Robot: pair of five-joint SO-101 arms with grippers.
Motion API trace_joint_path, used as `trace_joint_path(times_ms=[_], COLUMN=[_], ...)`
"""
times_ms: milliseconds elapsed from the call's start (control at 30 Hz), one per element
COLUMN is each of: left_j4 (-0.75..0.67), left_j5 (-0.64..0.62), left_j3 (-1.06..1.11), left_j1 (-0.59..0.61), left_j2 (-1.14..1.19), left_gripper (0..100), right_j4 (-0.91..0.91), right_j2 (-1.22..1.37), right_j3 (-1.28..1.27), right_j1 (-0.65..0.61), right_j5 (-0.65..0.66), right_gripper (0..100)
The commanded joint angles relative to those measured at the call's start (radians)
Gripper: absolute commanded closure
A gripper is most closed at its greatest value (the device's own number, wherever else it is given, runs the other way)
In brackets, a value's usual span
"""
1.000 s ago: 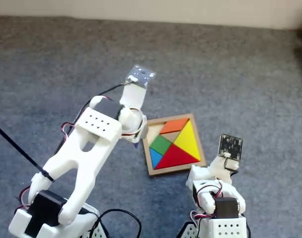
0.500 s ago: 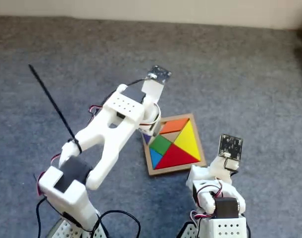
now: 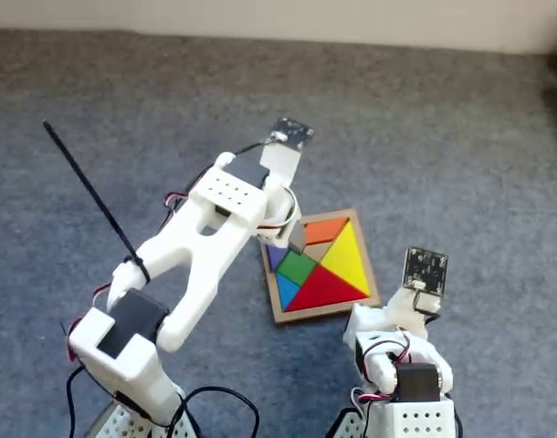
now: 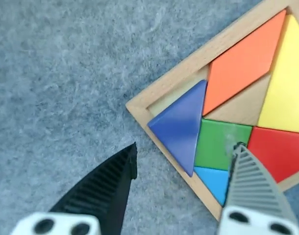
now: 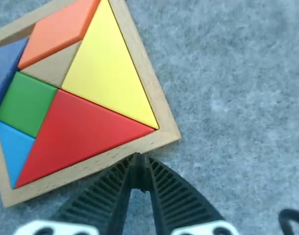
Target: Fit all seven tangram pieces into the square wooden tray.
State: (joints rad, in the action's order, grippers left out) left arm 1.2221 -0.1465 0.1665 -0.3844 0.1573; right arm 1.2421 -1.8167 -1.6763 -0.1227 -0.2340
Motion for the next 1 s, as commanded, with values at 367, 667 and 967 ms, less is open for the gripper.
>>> trace_joint_path(times_ms=[367, 667, 967], left_j4=[-0.114, -0.207, -0.239], left_j5=[-0.003, -0.002, -0.002], left_j3=[0.105, 0.209, 0.177], left_j1=[0.151, 0.15, 0.128], left_j2=[-0.081, -0.079, 0.024], left_gripper=[70, 70, 70], right_j4=[0.005, 0.005, 0.005], right_j2=[-0.018, -0.018, -0.018], right_j3=[-0.128, -0.128, -0.128], right_j1=[0.013, 0.013, 0.013], right_j5=[0.005, 0.005, 0.005], right_gripper=[99.2, 99.2, 99.2])
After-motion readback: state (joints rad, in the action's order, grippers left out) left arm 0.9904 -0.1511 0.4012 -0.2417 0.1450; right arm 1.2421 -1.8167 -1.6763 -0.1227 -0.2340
